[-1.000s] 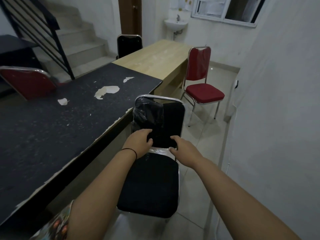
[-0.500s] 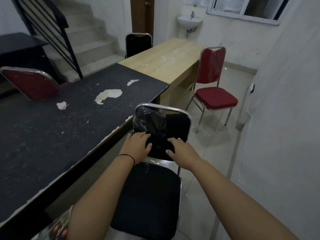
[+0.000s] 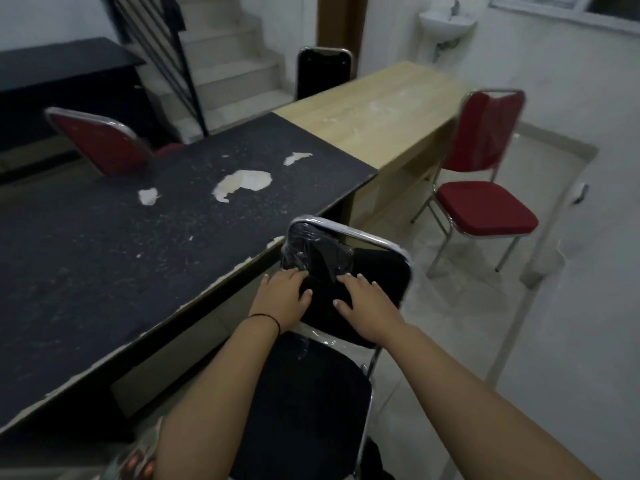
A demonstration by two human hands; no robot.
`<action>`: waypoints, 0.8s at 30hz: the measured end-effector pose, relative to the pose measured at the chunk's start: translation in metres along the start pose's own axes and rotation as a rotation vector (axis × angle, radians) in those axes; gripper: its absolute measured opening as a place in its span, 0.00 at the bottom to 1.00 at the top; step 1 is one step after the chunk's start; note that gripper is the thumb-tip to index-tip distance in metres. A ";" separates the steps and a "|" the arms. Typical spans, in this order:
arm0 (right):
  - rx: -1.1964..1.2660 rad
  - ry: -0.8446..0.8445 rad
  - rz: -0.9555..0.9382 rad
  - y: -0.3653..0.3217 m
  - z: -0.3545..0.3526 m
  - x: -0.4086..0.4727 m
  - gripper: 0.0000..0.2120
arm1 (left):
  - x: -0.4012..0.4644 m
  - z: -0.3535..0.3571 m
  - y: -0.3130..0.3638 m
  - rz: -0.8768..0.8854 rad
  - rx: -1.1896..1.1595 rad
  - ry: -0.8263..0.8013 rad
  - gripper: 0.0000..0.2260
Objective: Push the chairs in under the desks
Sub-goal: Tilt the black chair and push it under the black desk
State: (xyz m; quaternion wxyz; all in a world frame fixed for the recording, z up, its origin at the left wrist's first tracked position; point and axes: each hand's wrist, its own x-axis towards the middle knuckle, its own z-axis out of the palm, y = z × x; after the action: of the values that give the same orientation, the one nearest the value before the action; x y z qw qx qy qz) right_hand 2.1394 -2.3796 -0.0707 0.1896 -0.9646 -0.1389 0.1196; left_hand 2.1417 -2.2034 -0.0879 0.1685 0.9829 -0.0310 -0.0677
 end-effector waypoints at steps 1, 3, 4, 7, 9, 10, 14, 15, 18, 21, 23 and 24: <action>-0.015 -0.019 -0.019 0.004 -0.002 0.006 0.25 | 0.002 0.001 0.002 -0.022 -0.010 0.003 0.21; -0.043 -0.074 -0.084 0.009 -0.009 0.024 0.25 | 0.006 0.001 0.003 -0.093 -0.034 0.025 0.21; -0.048 -0.099 -0.106 0.011 -0.012 0.032 0.26 | 0.009 0.001 0.004 -0.119 -0.042 0.036 0.21; -0.064 -0.185 -0.205 0.015 -0.020 0.058 0.26 | 0.011 0.001 0.008 -0.235 -0.060 0.072 0.21; -0.059 -0.216 -0.274 0.013 -0.024 0.071 0.26 | 0.012 0.001 0.010 -0.302 -0.073 0.093 0.21; -0.059 -0.227 -0.309 0.011 -0.027 0.075 0.25 | 0.012 0.000 0.012 -0.332 -0.080 0.102 0.21; -0.054 -0.272 -0.390 0.010 -0.032 0.090 0.24 | 0.012 0.005 0.020 -0.413 -0.116 0.129 0.21; -0.051 -0.285 -0.396 0.011 -0.031 0.091 0.25 | 0.011 0.007 0.022 -0.426 -0.123 0.133 0.21; -0.056 -0.325 -0.406 0.015 -0.029 0.093 0.25 | 0.009 0.011 0.027 -0.450 -0.129 0.138 0.20; -0.039 -0.337 -0.412 0.018 -0.029 0.094 0.25 | 0.008 0.016 0.029 -0.453 -0.120 0.148 0.20; -0.033 -0.322 -0.411 0.020 -0.027 0.093 0.26 | 0.006 0.020 0.029 -0.447 -0.120 0.145 0.21; -0.030 -0.316 -0.406 0.022 -0.026 0.092 0.26 | 0.003 0.024 0.030 -0.447 -0.126 0.136 0.21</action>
State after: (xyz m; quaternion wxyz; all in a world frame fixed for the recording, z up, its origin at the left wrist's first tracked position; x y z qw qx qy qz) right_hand 2.2372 -2.3795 -0.0727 0.1713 -0.8890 -0.3592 0.2265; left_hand 2.1404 -2.2394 -0.1002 0.2118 0.9552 0.2032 -0.0387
